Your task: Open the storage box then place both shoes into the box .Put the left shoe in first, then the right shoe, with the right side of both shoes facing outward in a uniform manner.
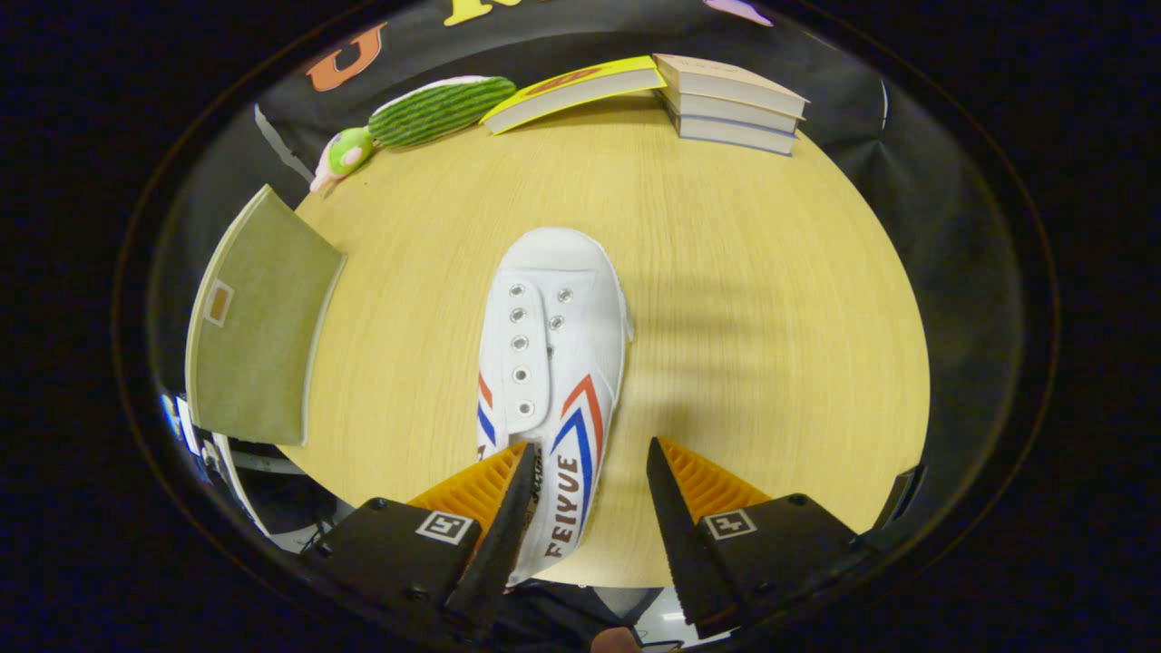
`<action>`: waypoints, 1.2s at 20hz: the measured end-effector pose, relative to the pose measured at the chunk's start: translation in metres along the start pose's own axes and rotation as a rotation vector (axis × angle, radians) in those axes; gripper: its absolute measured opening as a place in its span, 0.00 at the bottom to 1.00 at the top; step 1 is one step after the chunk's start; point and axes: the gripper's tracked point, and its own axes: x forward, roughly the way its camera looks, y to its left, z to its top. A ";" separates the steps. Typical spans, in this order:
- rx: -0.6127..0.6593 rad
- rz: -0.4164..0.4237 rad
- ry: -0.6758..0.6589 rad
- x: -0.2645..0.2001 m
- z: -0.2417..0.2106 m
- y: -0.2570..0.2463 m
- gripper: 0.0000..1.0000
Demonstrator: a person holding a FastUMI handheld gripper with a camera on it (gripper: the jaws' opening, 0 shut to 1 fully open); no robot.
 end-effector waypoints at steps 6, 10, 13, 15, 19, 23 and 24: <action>0.040 0.025 -0.009 0.002 0.001 0.007 0.34; 0.085 0.037 -0.046 -0.007 0.004 0.009 0.07; 0.186 0.128 -0.047 -0.021 0.004 0.030 0.06; 0.222 0.163 -0.071 -0.043 0.008 0.047 0.06; 0.236 0.230 -0.160 -0.105 0.029 0.101 0.06; 0.157 0.244 -0.217 -0.161 0.042 0.164 0.06; 0.136 0.238 -0.229 -0.170 0.044 0.178 0.06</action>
